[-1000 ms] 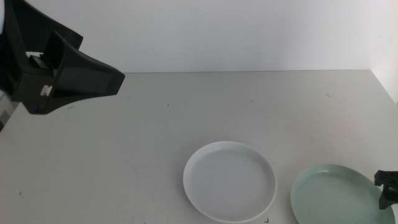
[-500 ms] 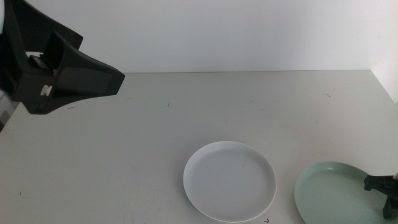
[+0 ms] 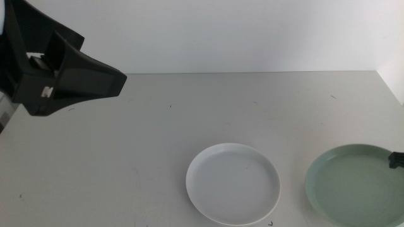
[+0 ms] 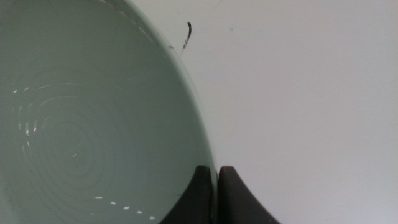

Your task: Stack the three bowls on top of each other.

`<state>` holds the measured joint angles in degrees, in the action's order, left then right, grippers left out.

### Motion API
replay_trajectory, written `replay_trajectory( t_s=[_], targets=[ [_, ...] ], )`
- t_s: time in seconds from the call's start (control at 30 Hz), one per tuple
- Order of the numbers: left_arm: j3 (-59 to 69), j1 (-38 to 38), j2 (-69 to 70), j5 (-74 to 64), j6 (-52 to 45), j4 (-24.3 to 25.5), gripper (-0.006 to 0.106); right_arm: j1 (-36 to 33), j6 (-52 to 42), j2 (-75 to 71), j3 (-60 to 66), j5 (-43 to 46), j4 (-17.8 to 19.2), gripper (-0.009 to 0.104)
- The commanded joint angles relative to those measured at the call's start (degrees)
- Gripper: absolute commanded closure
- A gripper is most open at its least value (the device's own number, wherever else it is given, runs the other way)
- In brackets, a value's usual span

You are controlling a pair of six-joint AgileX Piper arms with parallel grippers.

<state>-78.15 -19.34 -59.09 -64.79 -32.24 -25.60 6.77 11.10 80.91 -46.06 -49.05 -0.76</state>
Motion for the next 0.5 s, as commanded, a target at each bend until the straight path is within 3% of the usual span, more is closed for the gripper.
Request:
replay_trajectory(
  t_s=[0.0,0.27,0.47],
  targets=[
    [-1.67,-0.02,0.82,2.78,0.43,-1.98,0.002,0.17,-1.44,-4.61,-3.99,-3.07,-0.09,0.096],
    [-1.67,-0.02,0.82,2.78,0.43,-1.98,0.002,-0.07,-5.38,-8.41,-14.33,-13.22,-7.76,0.096],
    [-1.67,-0.02,0.82,2.78,0.43,-1.98,0.002,-5.28,-5.26,-8.22,-18.30,-14.27,-8.98,0.095]
  ],
)
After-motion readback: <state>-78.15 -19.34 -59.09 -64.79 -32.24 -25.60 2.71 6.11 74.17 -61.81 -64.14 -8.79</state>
